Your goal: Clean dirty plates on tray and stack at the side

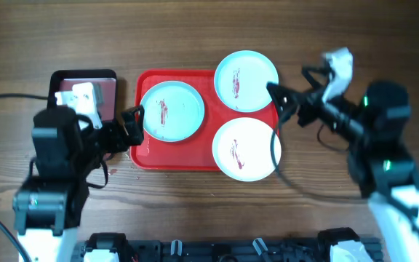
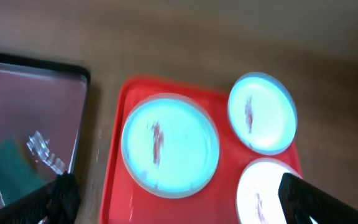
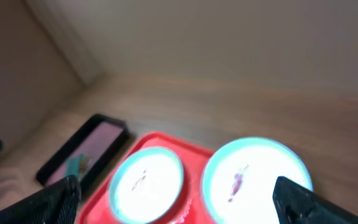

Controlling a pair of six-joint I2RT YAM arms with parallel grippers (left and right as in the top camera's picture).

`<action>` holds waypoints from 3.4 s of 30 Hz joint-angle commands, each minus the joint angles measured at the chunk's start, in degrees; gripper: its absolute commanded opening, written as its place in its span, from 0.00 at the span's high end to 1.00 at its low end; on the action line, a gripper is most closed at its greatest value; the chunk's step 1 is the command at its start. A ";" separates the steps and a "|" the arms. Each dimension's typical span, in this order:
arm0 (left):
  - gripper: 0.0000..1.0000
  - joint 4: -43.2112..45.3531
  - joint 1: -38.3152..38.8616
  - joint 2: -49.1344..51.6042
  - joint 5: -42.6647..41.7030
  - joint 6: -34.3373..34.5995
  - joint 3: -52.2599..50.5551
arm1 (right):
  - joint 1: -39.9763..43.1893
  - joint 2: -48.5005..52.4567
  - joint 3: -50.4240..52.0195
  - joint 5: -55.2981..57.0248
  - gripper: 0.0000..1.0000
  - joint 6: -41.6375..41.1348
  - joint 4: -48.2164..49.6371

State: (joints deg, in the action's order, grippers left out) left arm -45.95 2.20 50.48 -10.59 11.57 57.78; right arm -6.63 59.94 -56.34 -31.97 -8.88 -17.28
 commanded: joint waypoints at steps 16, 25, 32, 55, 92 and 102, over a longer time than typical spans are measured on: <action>0.00 -20.28 0.26 21.86 1.44 -0.85 22.71 | -15.45 35.26 -25.40 -3.58 0.01 -4.13 -20.15; 0.00 -20.50 0.26 21.88 2.36 -0.63 22.71 | -29.31 45.46 -25.40 27.74 0.27 -16.81 -18.60; 0.00 -20.11 0.26 22.40 5.77 4.59 22.71 | -32.11 53.90 -25.40 32.63 0.65 -21.64 -12.39; 0.07 -21.03 0.17 37.09 19.91 25.70 22.71 | -32.09 64.04 -25.40 37.53 0.96 -21.59 -4.63; 0.66 14.86 -17.20 51.54 17.70 20.41 -2.08 | -32.09 64.04 -24.76 37.51 0.96 -21.14 -4.42; 0.96 8.33 -17.20 47.32 17.75 18.62 2.49 | -32.09 64.04 -24.76 37.51 0.96 -21.09 -4.48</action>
State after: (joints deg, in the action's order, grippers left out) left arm -34.46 -15.00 101.19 6.55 31.59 56.77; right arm -38.59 121.82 -81.47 4.75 -30.59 -21.30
